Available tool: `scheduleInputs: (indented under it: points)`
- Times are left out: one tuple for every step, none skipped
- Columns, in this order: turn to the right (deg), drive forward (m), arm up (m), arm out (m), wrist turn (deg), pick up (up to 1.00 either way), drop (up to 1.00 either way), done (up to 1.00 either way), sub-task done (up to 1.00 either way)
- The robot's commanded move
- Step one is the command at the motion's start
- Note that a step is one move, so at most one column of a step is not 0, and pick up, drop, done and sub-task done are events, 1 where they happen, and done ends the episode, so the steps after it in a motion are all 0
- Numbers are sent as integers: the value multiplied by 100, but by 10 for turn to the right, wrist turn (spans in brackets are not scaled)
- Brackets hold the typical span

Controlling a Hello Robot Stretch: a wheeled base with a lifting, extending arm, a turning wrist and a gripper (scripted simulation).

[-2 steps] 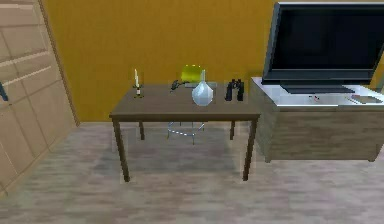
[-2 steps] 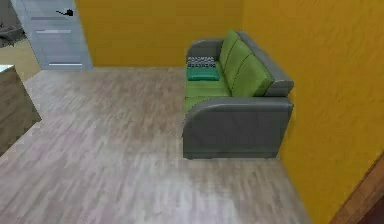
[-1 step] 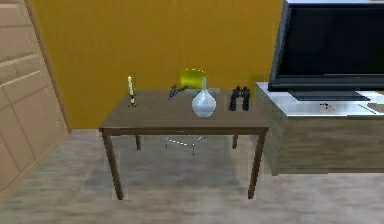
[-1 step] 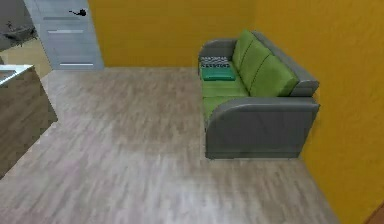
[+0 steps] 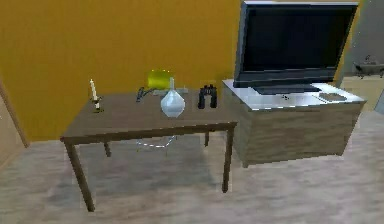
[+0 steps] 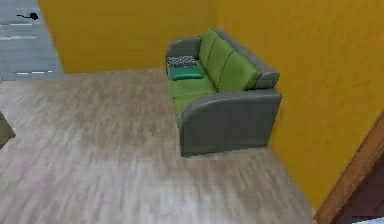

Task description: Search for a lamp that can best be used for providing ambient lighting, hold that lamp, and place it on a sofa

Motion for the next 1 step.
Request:
scheduleInputs:
  points:
    - [0,80,0,0,0,0,0,0,0]
